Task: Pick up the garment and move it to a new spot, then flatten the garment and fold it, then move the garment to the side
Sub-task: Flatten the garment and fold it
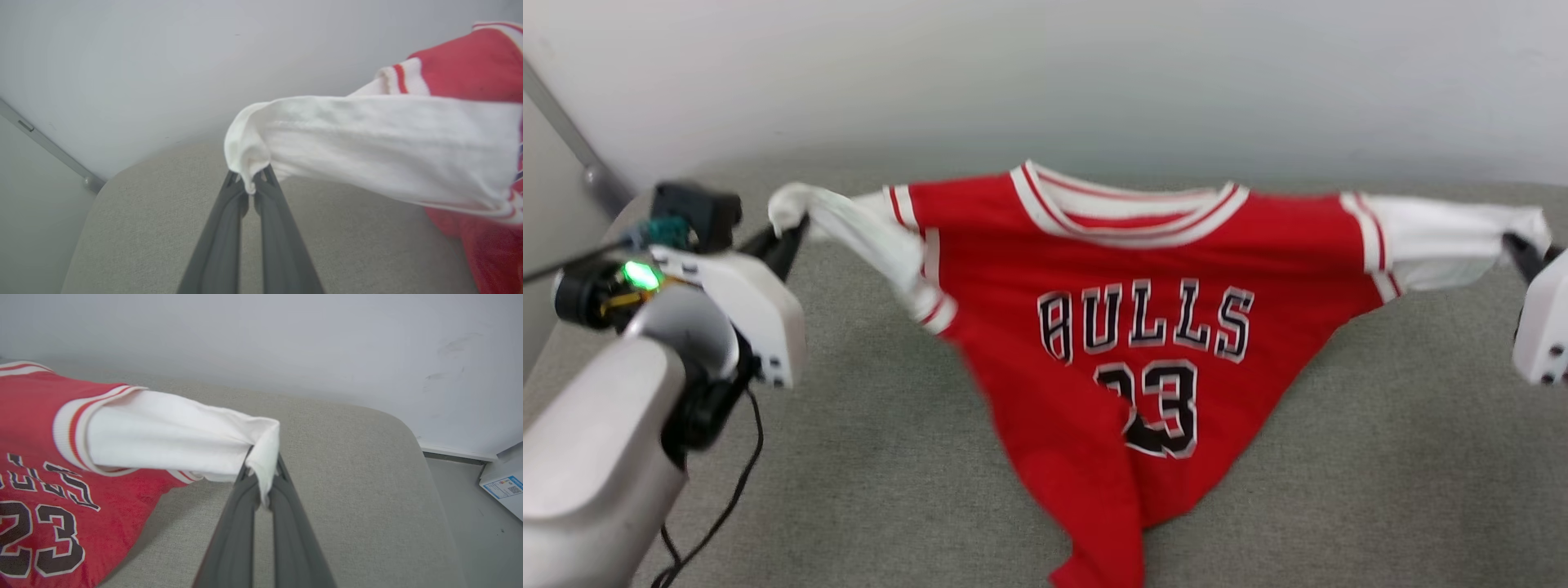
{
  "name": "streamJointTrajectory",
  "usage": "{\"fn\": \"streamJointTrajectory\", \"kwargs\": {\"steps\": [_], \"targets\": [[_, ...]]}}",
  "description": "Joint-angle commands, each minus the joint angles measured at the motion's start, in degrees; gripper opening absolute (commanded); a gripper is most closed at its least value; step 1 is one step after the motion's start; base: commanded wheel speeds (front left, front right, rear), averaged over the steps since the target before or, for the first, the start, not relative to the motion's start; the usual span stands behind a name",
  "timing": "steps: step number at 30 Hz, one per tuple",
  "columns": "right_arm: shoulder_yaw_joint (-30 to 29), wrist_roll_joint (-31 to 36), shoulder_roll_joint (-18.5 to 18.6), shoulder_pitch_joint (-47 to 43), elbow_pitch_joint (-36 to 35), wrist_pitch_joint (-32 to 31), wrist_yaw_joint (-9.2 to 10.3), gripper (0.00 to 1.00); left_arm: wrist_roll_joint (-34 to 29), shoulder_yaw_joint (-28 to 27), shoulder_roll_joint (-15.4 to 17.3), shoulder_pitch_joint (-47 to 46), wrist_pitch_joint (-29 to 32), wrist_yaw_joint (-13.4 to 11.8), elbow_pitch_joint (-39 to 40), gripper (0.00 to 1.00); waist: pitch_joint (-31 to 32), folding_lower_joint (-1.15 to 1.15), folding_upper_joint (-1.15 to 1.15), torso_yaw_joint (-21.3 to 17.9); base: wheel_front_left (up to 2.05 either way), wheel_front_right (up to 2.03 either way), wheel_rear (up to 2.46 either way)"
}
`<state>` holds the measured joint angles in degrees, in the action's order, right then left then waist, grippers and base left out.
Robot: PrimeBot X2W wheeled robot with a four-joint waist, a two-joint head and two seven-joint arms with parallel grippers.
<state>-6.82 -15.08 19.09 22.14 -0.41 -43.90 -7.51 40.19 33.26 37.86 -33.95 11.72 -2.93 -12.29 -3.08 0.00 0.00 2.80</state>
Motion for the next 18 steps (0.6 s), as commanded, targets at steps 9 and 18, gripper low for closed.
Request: {"fn": "streamJointTrajectory", "kwargs": {"steps": [9, 18], "targets": [[2.1, 1.9, 2.5, 21.2, 4.9, 4.8, 0.06, 0.00, -2.3, -5.3, -3.0, -19.2, -4.0, -2.1, -8.2, 0.00, -9.3, 0.00, 0.00, -1.4, 0.00, 0.00, 0.00], [2.9, 8.6, 1.2, 43.4, 11.1, 14.3, 0.07, 0.00, -4.7, -10.0, -2.2, -38.8, -10.1, -1.7, -15.4, 0.00, -20.3, 0.00, 0.00, -4.1, 0.00, 0.00, 0.00]]}}
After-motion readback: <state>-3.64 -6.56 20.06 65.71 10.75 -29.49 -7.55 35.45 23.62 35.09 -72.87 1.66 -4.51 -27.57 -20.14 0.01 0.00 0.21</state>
